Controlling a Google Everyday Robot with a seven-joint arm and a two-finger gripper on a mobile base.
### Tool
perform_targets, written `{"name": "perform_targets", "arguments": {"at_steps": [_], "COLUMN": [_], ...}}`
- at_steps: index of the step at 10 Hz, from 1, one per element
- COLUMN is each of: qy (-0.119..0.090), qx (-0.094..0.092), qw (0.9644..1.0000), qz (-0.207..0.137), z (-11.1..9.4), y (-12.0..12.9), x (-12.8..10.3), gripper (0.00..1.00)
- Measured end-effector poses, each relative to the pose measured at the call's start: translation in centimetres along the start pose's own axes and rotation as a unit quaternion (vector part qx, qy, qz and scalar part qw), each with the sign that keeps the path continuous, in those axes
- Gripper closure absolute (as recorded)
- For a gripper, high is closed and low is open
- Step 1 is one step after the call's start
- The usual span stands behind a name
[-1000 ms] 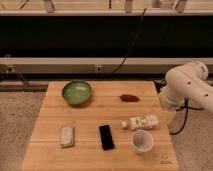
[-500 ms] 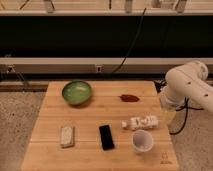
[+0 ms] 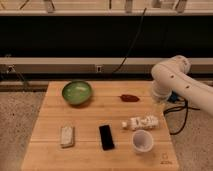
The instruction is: Place the pepper on the white sponge
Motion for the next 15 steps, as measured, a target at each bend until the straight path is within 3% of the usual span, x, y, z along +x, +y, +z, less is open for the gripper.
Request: {"name": "perform_targets", "arguments": {"at_steps": [3,8,15], "qy": [-0.002,0.003,0.006], "qx": [0.007,0.01,0.013], "qw": [1.0,0.9999,0.9993], "qz": [-0.004,-0.012,-0.036], "z": [0.8,1.8,5.3], "y": [-2.1,-3.6,-6.2], "x": [-0.7,-1.4,-3.2], "gripper": [0.2,0.2,0.2]}}
